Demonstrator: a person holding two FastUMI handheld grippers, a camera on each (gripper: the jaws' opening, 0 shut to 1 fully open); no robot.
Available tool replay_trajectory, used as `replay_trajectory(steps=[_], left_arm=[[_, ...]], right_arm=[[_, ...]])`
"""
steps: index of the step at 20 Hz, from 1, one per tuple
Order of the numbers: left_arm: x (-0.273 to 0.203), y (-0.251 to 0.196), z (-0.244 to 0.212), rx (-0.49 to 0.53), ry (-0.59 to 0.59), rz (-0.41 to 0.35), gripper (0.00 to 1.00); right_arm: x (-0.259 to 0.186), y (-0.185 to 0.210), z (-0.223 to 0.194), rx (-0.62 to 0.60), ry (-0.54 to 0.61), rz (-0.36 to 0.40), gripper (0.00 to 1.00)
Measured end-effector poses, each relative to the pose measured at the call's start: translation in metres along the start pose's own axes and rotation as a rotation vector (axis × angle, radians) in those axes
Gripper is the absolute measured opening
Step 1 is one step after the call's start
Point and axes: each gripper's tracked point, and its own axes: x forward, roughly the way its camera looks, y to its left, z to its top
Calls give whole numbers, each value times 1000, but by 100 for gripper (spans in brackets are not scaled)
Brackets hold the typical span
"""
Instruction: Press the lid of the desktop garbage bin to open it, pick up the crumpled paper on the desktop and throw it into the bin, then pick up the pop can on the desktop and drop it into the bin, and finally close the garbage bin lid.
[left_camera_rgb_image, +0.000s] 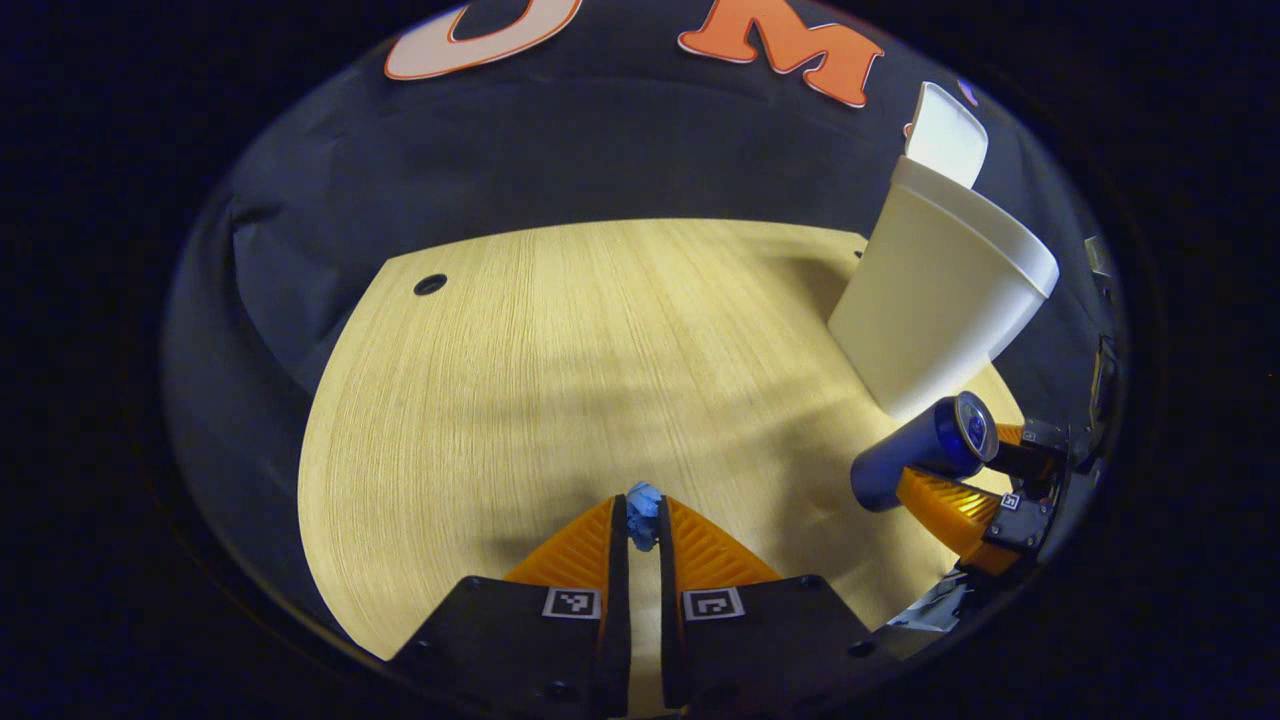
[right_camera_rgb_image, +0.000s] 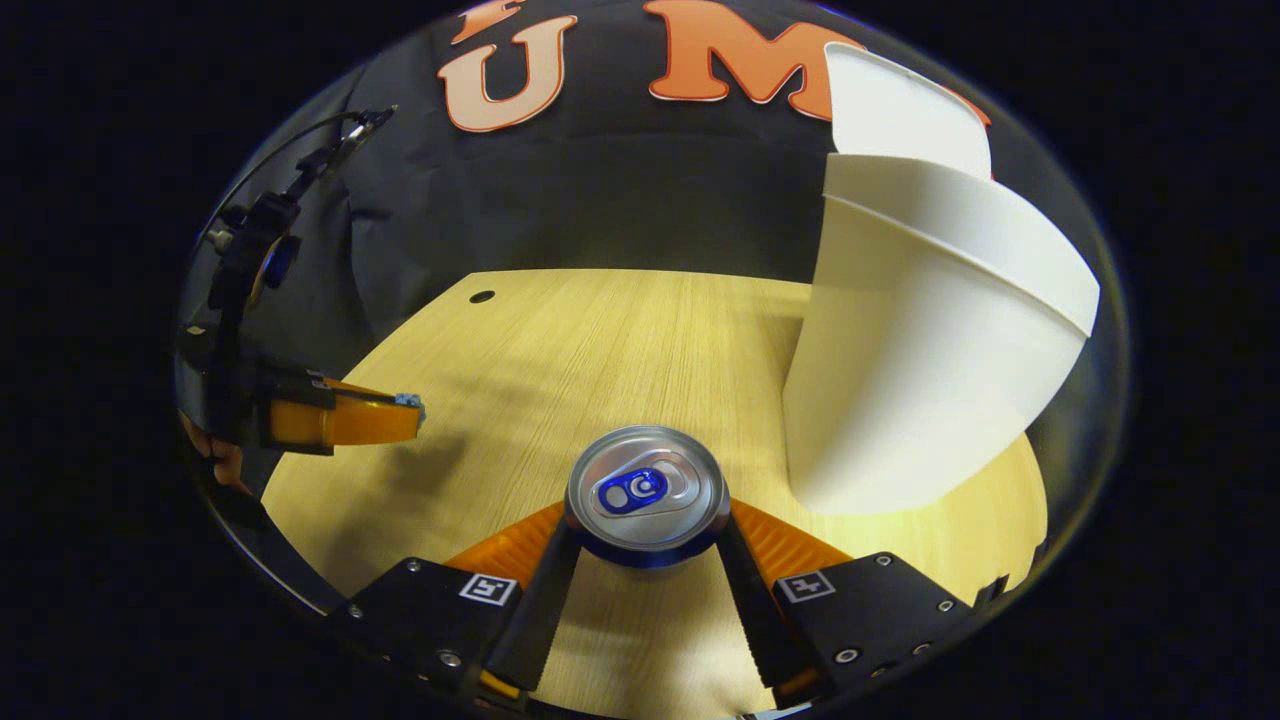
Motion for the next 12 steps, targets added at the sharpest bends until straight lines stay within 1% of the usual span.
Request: replay_trajectory(steps=[2, 3, 5, 6, 7, 9, 12], left_arm=[[-8, -9, 14, 37, -44, -20, 16], [-10, -16, 25, 51, -69, -32, 17], [-13, -36, 48, 75, -120, -47, 16], [-15, -44, 58, 85, -148, -44, 17], [-19, -51, 71, 86, -174, -40, 16], [-31, -69, 94, 73, -228, -42, 16], [-41, -91, 125, 100, -313, -19, 16]], right_arm=[[-21, -12, 4, -19, -23, -31, 80], [-30, -22, 4, -32, -39, -55, 80], [-41, -42, 2, -58, -40, -86, 80], [-43, -52, 3, -68, -43, -93, 75], [-47, -59, 2, -75, -44, -93, 80], [-54, -75, 5, -84, -53, -90, 79], [-60, -101, 7, -84, -65, -85, 80]])
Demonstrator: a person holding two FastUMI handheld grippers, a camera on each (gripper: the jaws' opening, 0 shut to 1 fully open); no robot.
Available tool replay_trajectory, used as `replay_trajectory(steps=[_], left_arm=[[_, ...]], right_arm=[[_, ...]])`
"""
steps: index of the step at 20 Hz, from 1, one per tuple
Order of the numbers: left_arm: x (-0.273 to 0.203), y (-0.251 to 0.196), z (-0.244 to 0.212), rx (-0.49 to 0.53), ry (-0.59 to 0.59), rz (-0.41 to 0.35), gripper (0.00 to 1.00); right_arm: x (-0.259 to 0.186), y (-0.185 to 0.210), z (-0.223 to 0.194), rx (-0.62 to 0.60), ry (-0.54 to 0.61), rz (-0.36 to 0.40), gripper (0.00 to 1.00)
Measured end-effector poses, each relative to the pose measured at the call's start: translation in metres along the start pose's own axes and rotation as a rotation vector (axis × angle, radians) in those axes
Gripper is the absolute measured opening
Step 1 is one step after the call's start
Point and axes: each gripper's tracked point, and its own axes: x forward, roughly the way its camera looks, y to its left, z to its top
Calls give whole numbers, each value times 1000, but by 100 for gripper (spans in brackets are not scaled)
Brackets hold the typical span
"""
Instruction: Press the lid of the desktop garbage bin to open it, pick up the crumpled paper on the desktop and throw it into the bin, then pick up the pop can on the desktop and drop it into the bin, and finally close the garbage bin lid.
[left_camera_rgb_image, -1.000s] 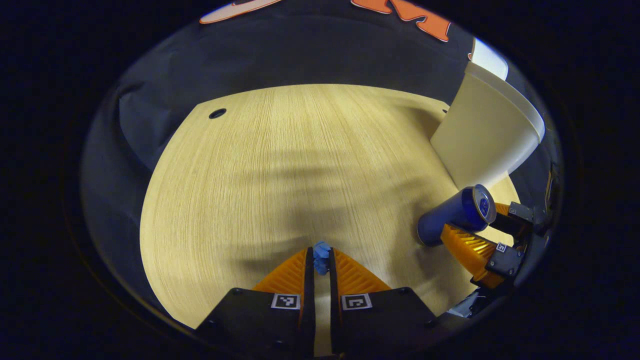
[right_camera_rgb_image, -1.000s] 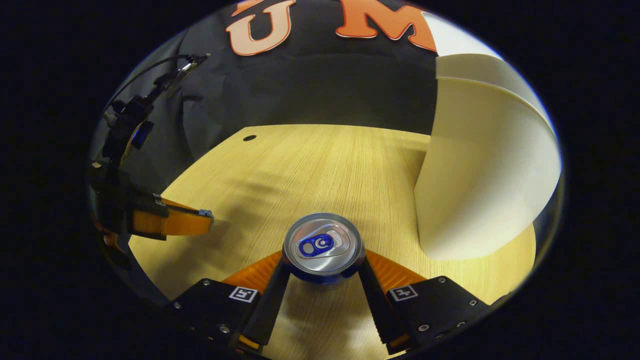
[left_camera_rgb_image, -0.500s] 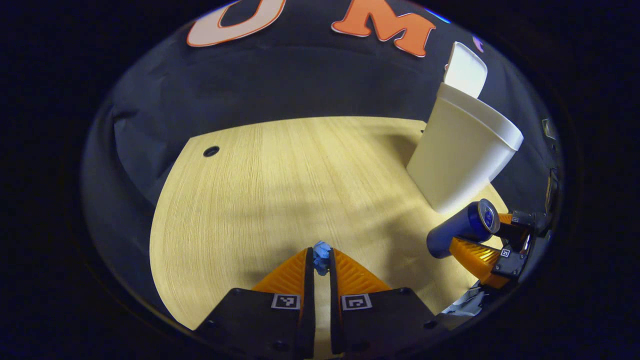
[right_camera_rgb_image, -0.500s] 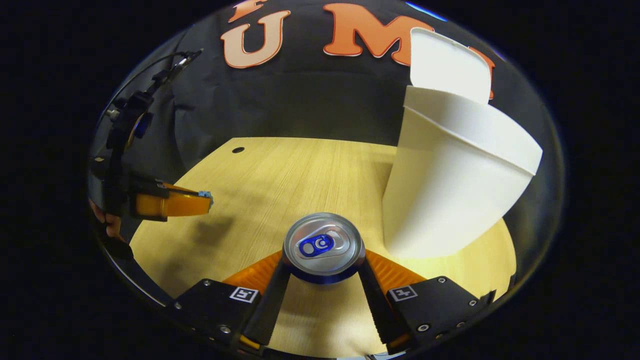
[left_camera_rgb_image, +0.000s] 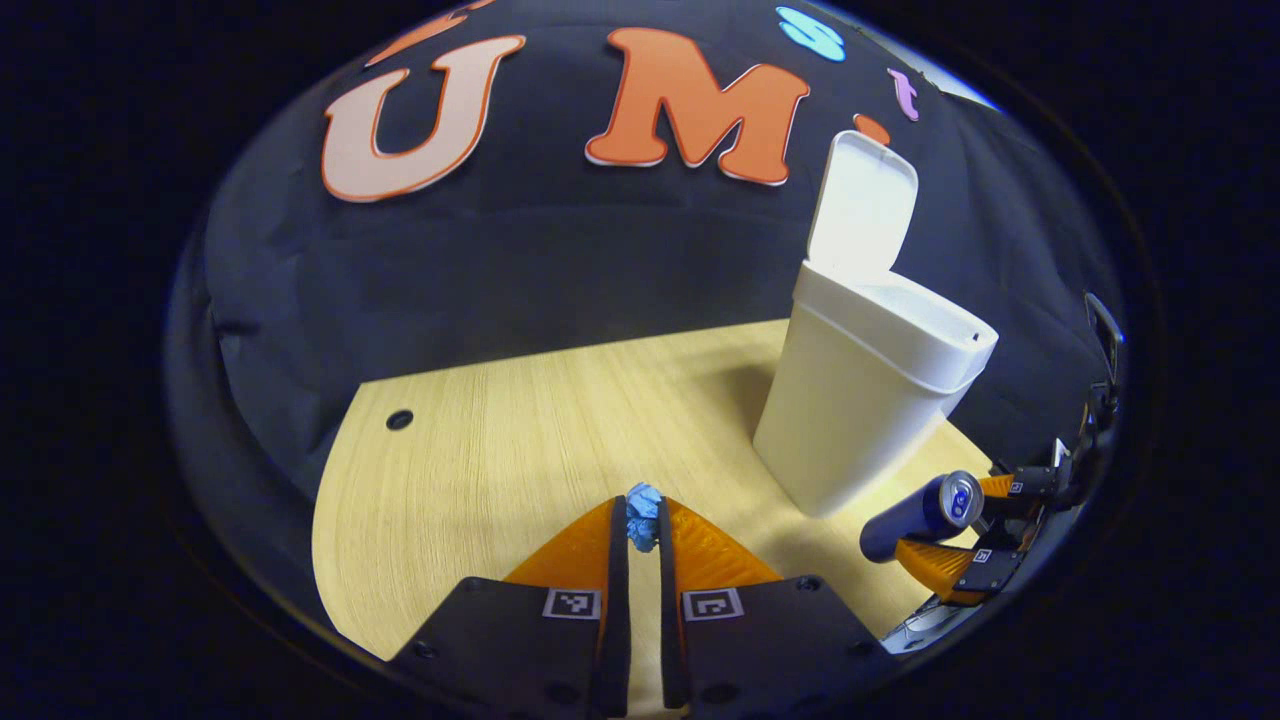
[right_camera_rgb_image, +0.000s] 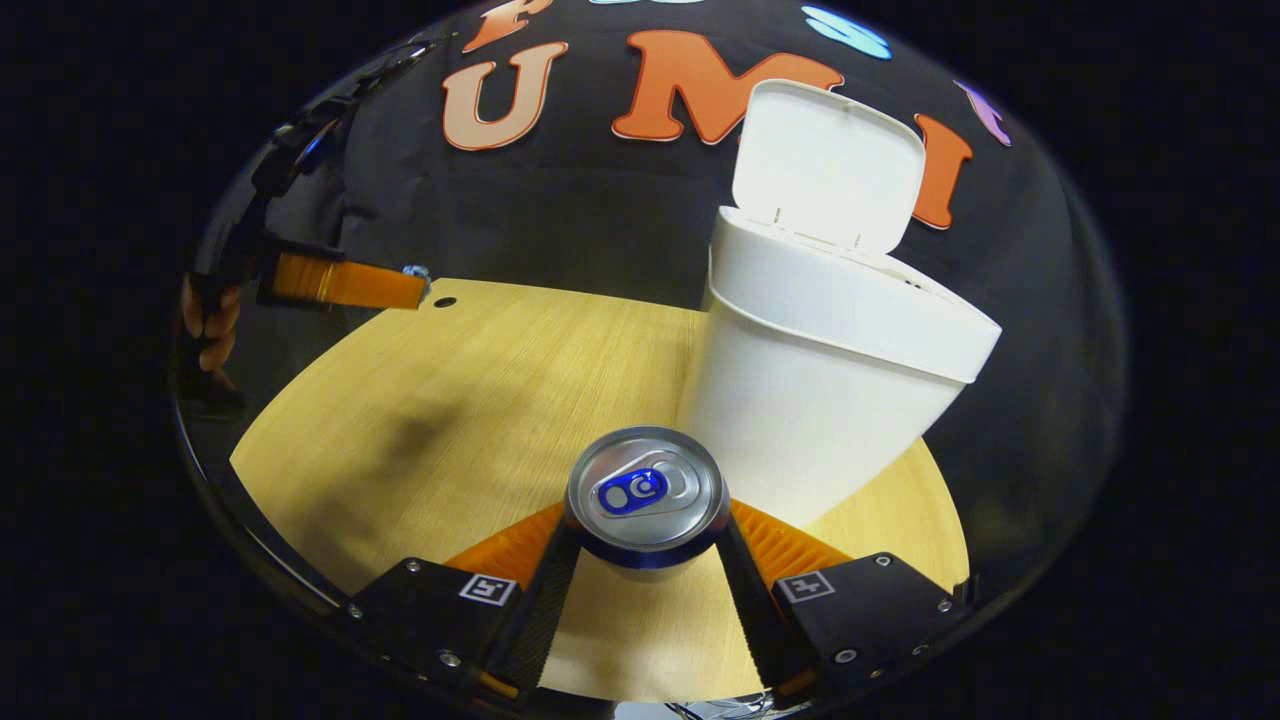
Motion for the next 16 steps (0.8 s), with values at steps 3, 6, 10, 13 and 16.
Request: replay_trajectory(steps=[3, 6, 10, 13, 16], left_arm=[[-3, -22, 36, 8, -73, -4, 16], [-2, -47, 68, 11, -154, -12, 16], [3, -81, 100, 18, -224, -32, 16], [6, -106, 121, 47, -276, -39, 16], [9, -132, 133, 64, -316, -65, 16]], right_arm=[[-2, -25, 3, 3, -15, -2, 79], [-2, -48, -3, 3, -14, -10, 79], [-5, -71, -11, 26, -19, -17, 80], [-7, -86, -19, 46, -18, -31, 80], [-11, -98, -27, 72, -10, -54, 80]])
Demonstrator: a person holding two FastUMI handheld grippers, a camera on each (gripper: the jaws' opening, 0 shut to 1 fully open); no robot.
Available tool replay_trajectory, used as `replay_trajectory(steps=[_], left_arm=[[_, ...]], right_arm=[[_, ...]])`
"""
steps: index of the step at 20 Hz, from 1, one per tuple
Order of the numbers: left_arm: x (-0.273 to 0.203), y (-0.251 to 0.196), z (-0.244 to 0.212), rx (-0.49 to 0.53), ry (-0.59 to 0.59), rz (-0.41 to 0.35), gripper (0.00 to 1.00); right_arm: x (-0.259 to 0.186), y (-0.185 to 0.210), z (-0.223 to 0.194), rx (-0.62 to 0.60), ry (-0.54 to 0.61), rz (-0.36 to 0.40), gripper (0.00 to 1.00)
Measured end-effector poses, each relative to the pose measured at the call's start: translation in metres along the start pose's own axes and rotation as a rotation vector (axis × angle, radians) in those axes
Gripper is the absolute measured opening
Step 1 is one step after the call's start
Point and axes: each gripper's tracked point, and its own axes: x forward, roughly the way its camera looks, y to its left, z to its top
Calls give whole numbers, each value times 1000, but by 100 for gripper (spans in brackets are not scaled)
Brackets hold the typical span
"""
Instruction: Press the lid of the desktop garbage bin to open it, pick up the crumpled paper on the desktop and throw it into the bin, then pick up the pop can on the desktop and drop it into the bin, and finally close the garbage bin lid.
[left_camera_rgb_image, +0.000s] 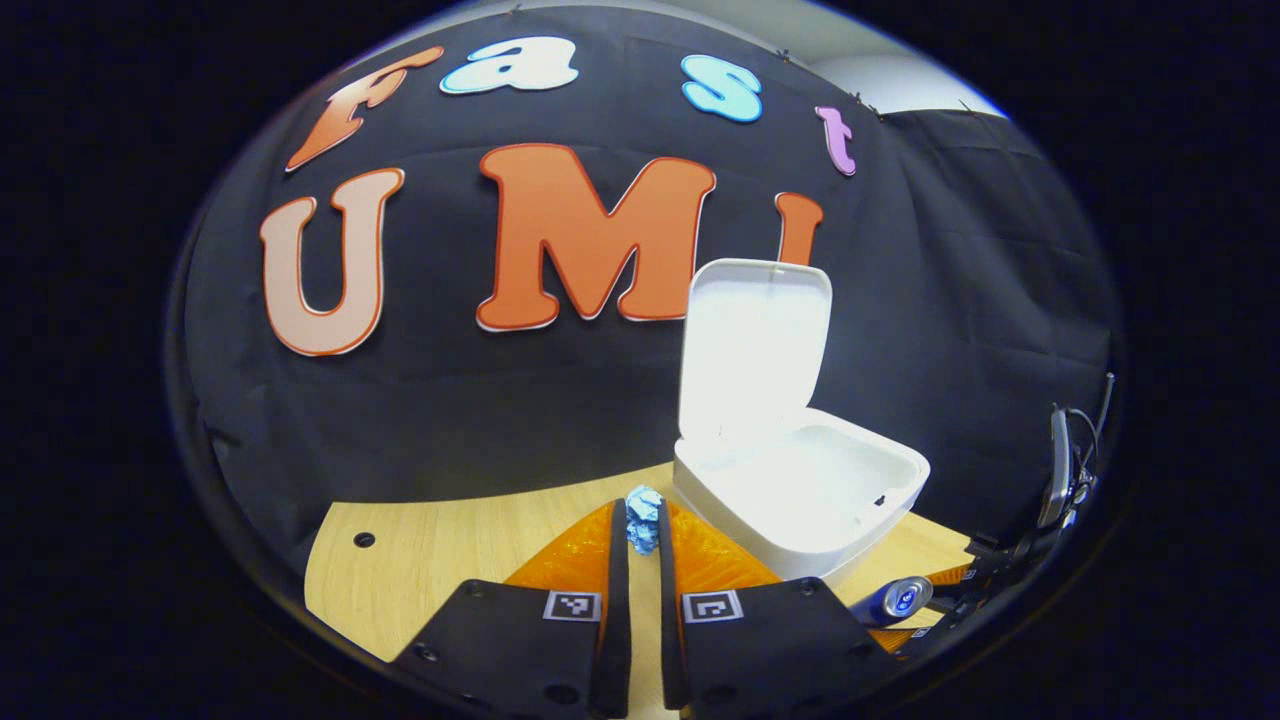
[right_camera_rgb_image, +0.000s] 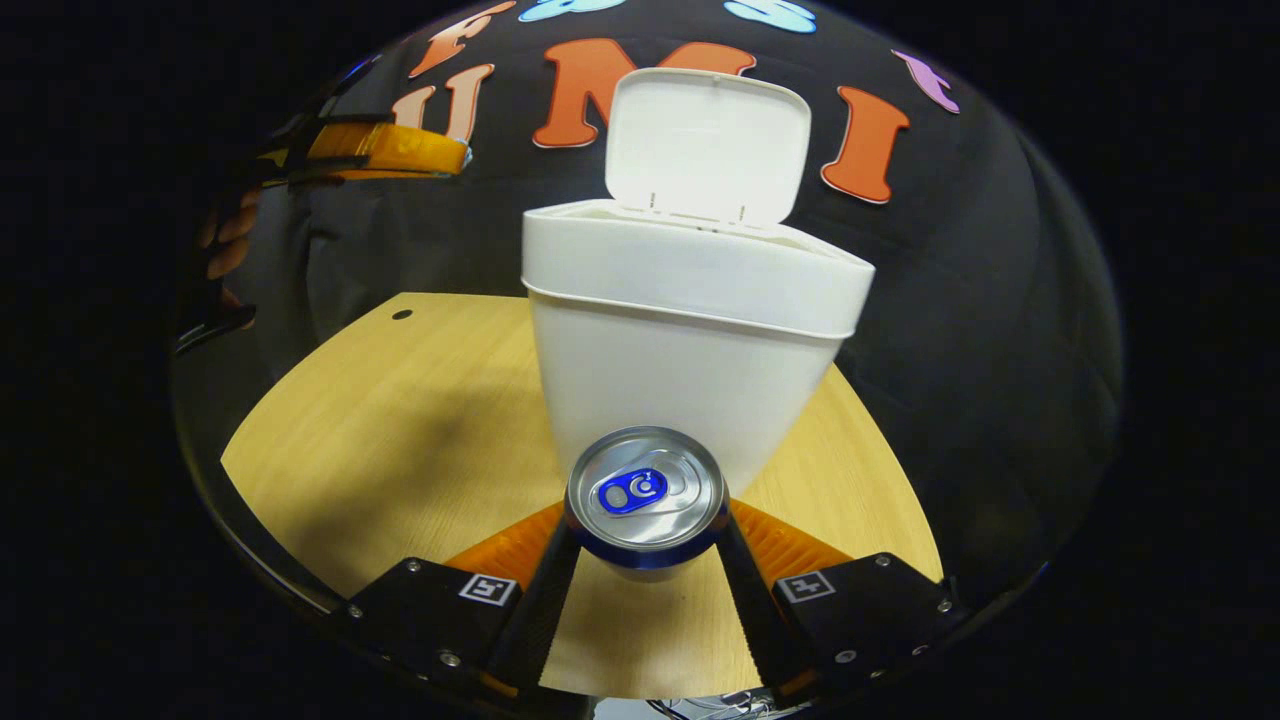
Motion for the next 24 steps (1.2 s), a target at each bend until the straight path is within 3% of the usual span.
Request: replay_trajectory(steps=[12, 24], left_arm=[[30, -85, -13, 18, 16, -167, 16], [37, -106, -35, 68, 44, -208, 27]], right_arm=[[-13, -51, -11, 75, 3, -81, 79], [-25, -89, 10, 102, -28, -151, 80]])
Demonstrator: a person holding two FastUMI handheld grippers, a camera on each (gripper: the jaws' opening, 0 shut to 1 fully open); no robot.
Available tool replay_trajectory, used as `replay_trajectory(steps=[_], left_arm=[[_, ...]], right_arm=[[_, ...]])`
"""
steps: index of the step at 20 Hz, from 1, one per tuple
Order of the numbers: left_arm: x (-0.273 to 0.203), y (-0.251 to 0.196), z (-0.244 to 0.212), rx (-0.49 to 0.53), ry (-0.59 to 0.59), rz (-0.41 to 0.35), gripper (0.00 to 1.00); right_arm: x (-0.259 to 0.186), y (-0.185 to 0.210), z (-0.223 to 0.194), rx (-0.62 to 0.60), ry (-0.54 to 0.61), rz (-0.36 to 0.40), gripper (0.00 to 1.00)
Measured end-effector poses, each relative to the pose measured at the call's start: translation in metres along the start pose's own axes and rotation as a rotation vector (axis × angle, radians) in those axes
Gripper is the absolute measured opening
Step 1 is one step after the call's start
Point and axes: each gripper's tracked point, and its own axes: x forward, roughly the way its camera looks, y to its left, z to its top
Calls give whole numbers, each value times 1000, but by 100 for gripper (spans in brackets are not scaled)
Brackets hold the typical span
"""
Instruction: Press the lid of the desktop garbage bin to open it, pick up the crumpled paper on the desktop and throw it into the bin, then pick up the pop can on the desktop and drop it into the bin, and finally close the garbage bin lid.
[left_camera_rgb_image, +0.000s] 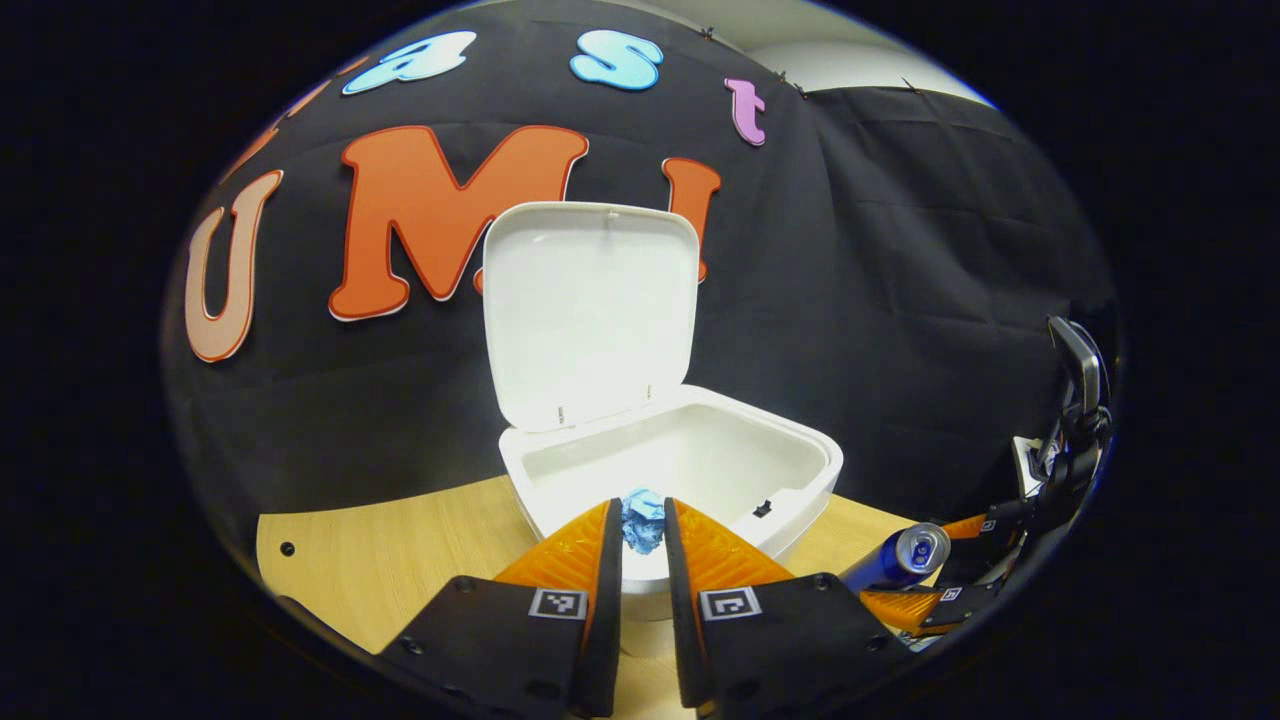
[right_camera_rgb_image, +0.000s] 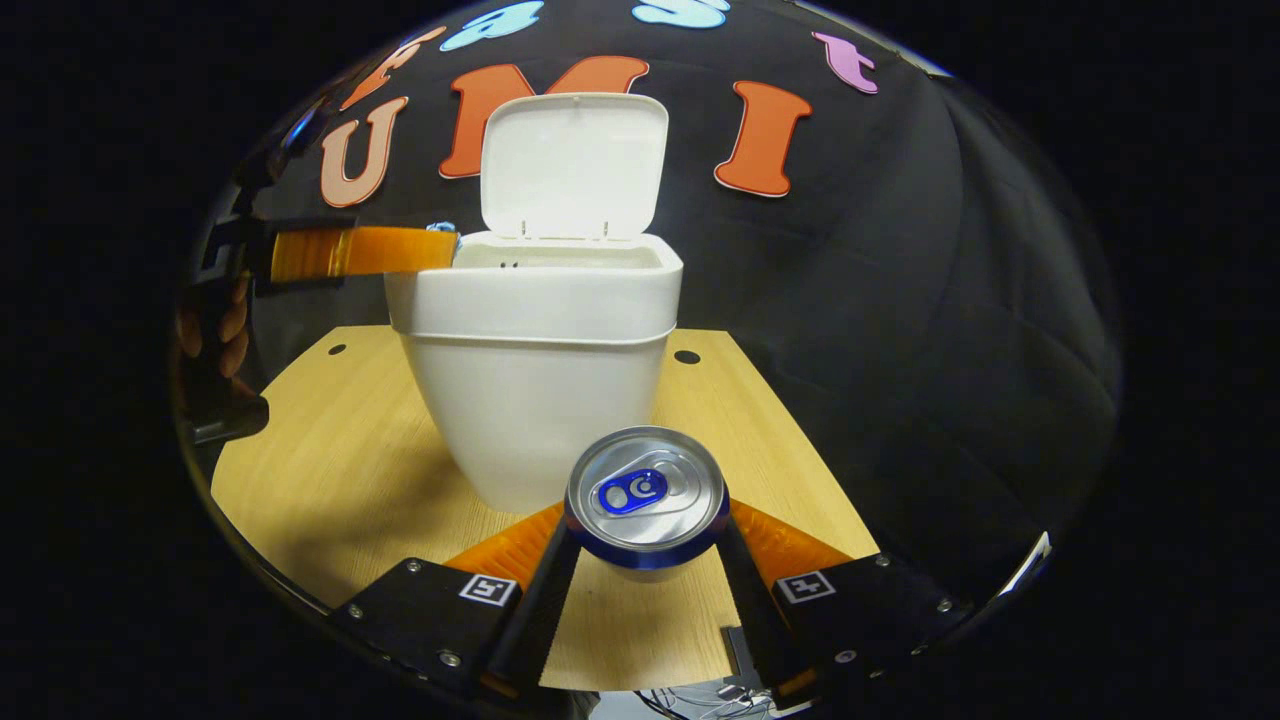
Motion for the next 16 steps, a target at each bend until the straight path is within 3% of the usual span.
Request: replay_trajectory(steps=[3, 4, 5, 8, 10, 12, 16], left_arm=[[-1, 3, 0, -4, -8, 4, 31], [-2, 2, 1, -5, -12, 0, 25], [-2, 3, 2, -1, -16, 1, 31], [-6, 2, 1, 9, -24, -2, 34], [-8, 1, 3, 9, -34, -16, 45], [-10, 2, 3, 6, -38, -12, 69], [-17, 3, 2, 0, -45, -9, 84]], right_arm=[[-5, -10, 20, 3, -32, -16, 79], [-6, -13, 28, 5, -46, -22, 79], [-7, -17, 36, 7, -60, -27, 79], [-14, -27, 67, 2, -116, -37, 80], [-21, -29, 89, 2, -154, -41, 80], [-26, -33, 109, -9, -196, -41, 80], [-26, -33, 137, -34, -249, -32, 79]])
